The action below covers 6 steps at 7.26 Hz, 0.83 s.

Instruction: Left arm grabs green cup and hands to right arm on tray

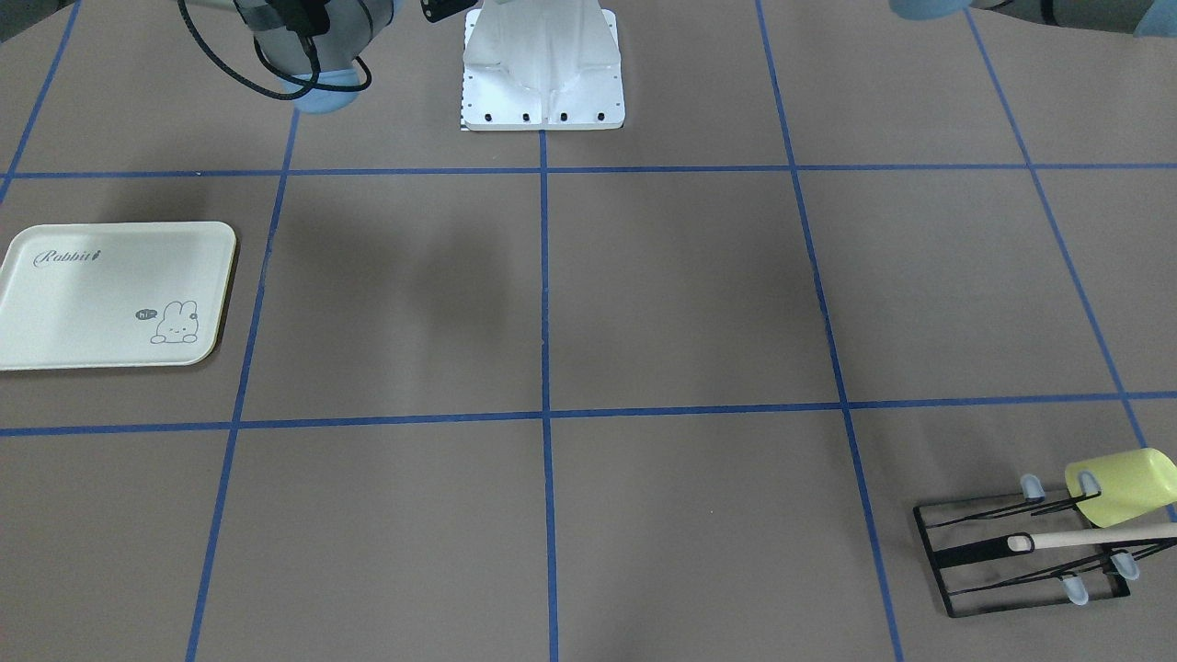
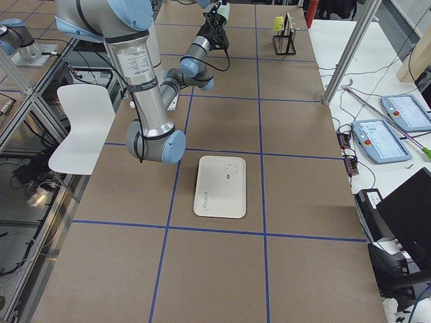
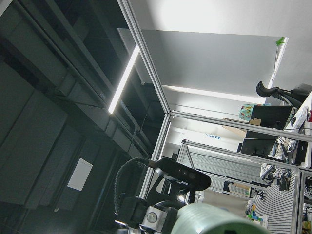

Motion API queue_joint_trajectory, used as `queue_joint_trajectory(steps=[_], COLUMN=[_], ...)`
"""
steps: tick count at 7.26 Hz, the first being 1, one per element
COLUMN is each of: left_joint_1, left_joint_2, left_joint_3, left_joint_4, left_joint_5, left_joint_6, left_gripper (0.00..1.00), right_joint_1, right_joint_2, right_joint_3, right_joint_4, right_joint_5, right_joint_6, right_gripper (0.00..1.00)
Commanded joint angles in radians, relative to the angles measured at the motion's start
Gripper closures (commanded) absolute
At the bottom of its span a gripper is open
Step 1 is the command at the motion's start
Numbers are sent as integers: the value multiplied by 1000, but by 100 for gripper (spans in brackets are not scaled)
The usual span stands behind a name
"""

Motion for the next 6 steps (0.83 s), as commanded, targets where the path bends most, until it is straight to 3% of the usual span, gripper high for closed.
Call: queue_joint_trajectory(steps=[1,2,3,4,6], left_joint_1=[0,0,0,0,-1], left_joint_2=[0,0,-3,-15,-17], left_joint_3=[1,-1,8,2,-7], left_joint_4=[0,0,-3,-15,-15], left_joint_5=[0,0,0,0,-2], left_joint_6=[1,1,20,26,28], left_gripper=[100,85,1,0,0], right_joint_1=[-1,-1,-1,-1,2], right_joint_2=[-1,0,3,0,-9], right_joint_3=[1,4,4,6,4], right_joint_4=[1,2,1,-1,2], right_joint_5=[0,0,2,0,3], right_joint_6=[-1,-1,-1,-1,-5], right_gripper=[60,66,84,100,100])
